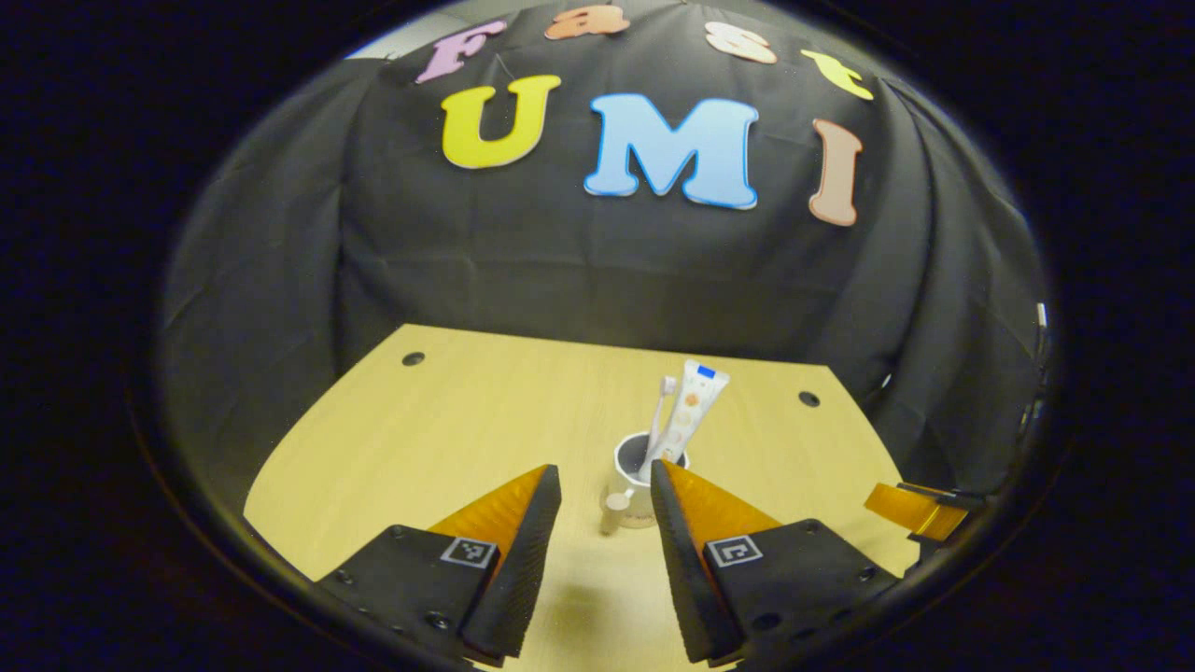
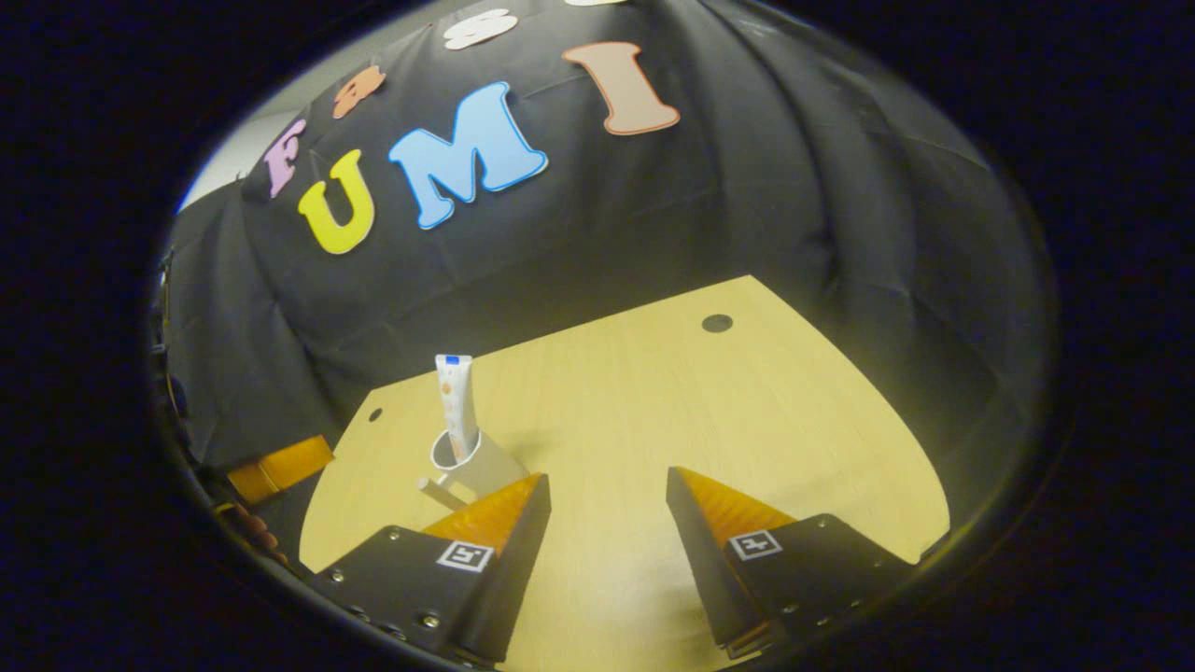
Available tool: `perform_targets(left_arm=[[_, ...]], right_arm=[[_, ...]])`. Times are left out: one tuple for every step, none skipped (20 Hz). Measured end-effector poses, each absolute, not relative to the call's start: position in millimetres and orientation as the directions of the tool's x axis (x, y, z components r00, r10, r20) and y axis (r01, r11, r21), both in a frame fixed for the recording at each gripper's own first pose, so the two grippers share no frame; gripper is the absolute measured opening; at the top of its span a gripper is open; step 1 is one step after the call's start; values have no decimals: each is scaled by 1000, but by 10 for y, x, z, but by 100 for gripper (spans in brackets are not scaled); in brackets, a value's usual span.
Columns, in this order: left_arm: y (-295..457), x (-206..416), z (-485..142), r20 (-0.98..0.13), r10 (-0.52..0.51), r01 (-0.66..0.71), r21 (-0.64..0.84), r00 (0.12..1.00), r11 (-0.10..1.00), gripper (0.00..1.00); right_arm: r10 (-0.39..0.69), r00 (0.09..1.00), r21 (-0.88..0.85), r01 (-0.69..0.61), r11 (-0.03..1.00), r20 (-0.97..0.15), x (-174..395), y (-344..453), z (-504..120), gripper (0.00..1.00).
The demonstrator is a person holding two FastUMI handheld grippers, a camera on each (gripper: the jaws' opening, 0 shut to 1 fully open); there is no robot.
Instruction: Put the toothbrush and toothpaste on the desktop into the cup, then pick up the cup and place it on the coaster on the desktop.
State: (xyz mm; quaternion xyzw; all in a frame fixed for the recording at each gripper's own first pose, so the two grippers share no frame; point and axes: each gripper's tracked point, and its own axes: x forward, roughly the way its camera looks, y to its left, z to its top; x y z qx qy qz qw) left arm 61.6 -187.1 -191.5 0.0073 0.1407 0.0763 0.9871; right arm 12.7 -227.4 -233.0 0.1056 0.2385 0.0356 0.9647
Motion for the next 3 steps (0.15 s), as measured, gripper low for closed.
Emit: perform_targets(left_arm=[[-1923, 527, -1816, -228, 168, -161, 47, 959, 986, 64], [-1969, 422, -1712, -185, 184, -176, 61, 965, 983, 70], [-2054, 244, -1573, -134, 191, -183, 71, 972, 981, 67]], right_arm=[[121, 899, 173, -51, 984, -421, 106, -2273, -2219, 76], [118, 919, 132, -73, 989, -375, 100, -2263, -2078, 77], [120, 946, 90, -97, 991, -300, 67, -2227, -1838, 76]])
